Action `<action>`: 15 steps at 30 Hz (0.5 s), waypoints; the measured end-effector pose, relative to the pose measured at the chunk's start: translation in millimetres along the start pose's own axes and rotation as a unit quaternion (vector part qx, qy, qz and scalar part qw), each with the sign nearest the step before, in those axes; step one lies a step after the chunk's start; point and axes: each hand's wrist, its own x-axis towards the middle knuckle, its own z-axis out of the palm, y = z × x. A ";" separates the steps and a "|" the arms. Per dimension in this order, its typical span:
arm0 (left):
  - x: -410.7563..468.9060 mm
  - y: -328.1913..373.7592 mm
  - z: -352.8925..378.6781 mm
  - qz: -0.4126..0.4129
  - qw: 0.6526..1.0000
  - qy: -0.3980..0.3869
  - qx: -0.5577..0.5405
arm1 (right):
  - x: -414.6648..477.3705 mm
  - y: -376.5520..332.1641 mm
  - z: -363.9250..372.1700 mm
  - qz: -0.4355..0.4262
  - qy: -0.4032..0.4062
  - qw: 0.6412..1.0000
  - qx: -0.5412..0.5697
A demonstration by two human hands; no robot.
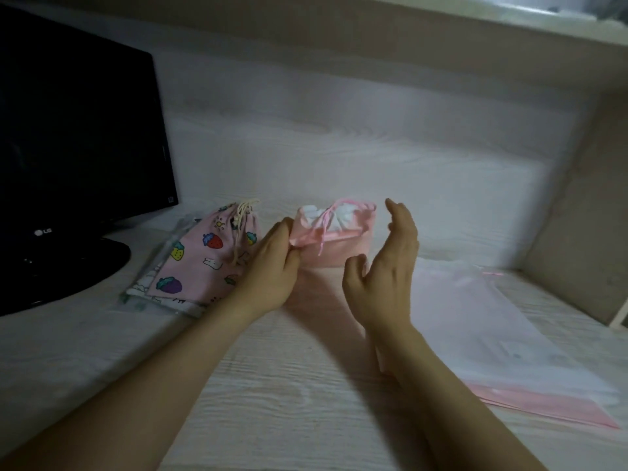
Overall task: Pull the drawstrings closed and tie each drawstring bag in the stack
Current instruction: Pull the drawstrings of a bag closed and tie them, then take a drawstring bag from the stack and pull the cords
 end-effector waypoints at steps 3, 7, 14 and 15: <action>7.4 21.4 -9.1 0.016 0.999 -0.001 -0.040 | 2.8 -5.1 -1.9 0.080 -0.007 0.997 0.012; 10.7 60.1 -25.5 0.050 0.994 -0.001 -0.100 | 9.5 -20.6 -9.5 0.112 -0.002 0.993 0.043; 27.7 74.0 -67.2 0.025 0.982 0.082 -0.168 | 31.4 -60.1 -11.4 0.147 0.018 0.984 0.102; 28.3 68.4 -74.2 0.010 0.984 0.093 -0.154 | 31.5 -63.4 -8.8 0.167 -0.002 0.979 0.114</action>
